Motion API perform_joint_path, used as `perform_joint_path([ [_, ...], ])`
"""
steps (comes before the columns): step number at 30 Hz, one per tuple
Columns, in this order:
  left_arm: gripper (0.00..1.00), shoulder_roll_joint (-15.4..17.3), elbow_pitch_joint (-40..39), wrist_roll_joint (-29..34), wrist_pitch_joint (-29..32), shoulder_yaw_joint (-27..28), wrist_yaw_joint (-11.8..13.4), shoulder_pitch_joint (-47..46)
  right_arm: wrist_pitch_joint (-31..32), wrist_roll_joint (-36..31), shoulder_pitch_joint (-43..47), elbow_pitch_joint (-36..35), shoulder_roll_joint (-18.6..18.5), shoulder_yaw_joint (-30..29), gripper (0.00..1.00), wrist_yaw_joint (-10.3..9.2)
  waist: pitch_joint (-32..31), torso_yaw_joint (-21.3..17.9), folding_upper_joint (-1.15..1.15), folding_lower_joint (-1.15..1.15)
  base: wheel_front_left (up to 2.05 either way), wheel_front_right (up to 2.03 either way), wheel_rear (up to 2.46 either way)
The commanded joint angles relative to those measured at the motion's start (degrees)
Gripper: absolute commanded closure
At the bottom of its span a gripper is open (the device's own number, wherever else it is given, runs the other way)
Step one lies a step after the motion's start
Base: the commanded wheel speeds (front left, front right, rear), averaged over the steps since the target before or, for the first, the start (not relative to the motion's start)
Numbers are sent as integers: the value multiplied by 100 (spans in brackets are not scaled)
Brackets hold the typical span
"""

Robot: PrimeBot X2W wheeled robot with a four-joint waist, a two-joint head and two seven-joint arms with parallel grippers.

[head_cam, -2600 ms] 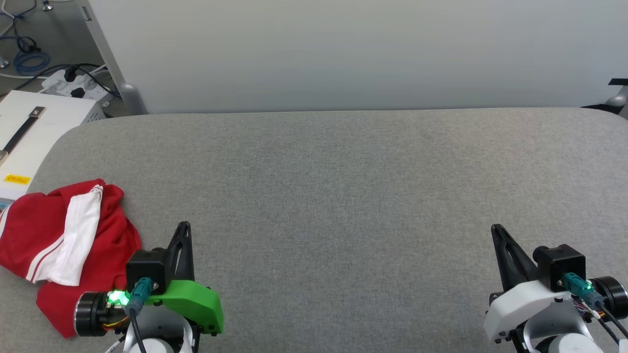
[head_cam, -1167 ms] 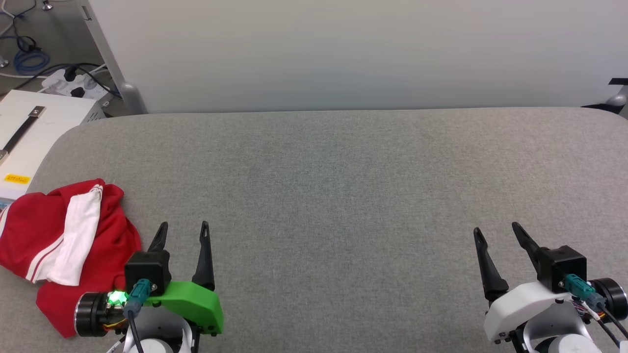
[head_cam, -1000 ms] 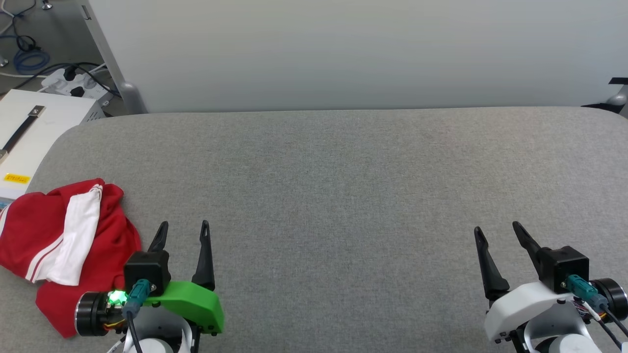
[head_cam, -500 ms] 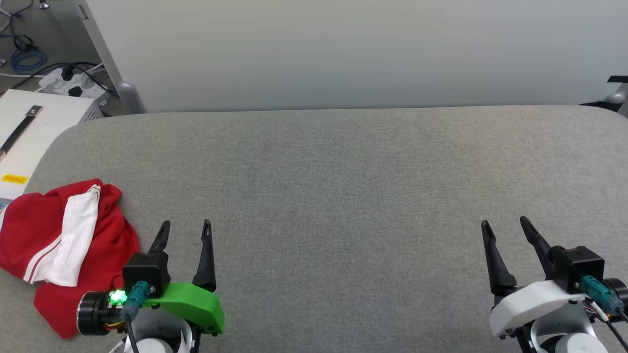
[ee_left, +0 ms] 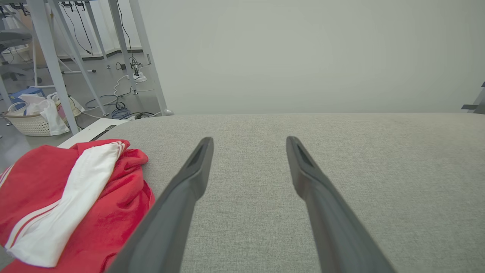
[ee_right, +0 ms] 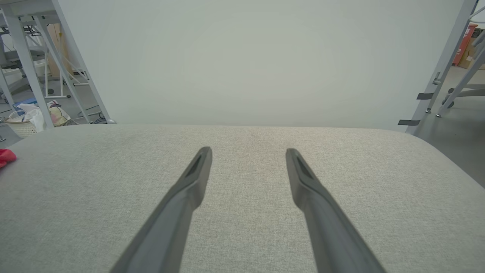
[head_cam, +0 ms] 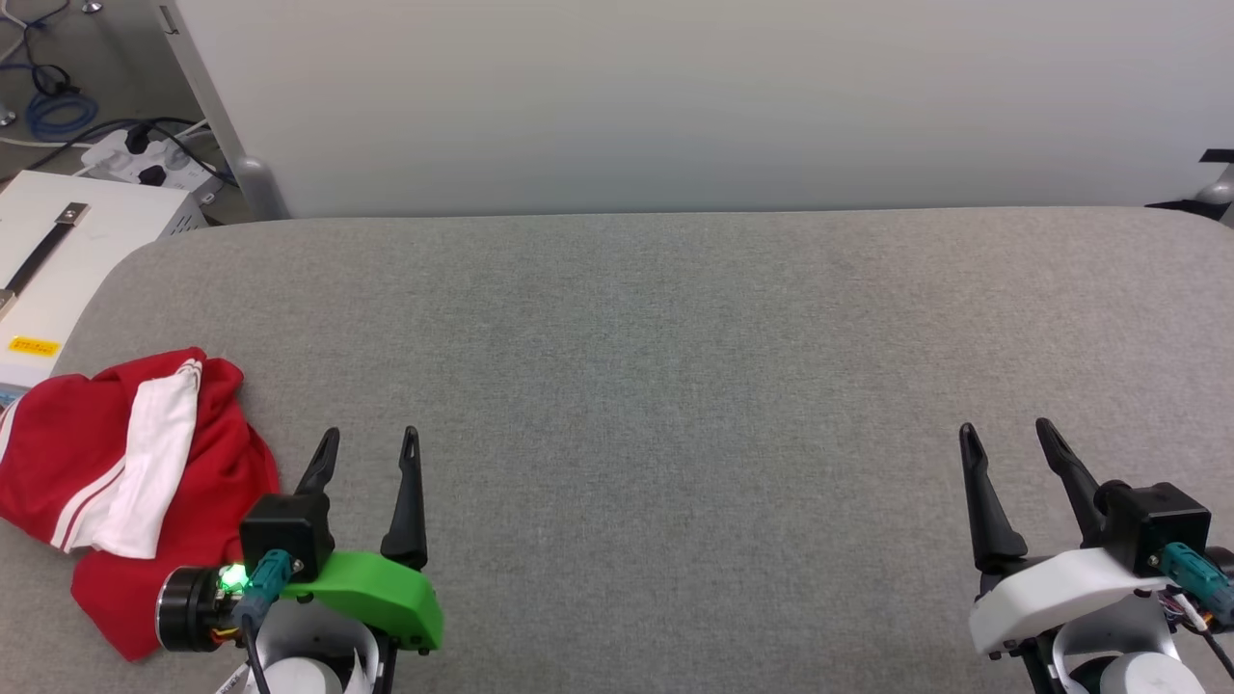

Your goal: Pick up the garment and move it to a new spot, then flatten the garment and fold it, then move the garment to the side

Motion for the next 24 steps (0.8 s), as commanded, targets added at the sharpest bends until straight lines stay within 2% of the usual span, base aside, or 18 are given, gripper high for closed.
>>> perform_joint_path([
  [1, 0, 30, 40, -64, -78, -12, -52, -121, -61, 77, -135, -40, -4, -7, 0, -1, 4, 42, 0, 0, 0, 0, 0],
  [12, 0, 68, 199, -166, -207, 108, -98, -177, -71, 132, -150, -142, -4, 208, 0, -1, -17, 480, 0, 0, 0, 0, 0],
  [24, 0, 121, 355, -284, -351, 334, -116, -190, -76, 72, -267, -158, -5, 558, 0, -1, -52, 1304, 0, 0, 0, 0, 0],
])
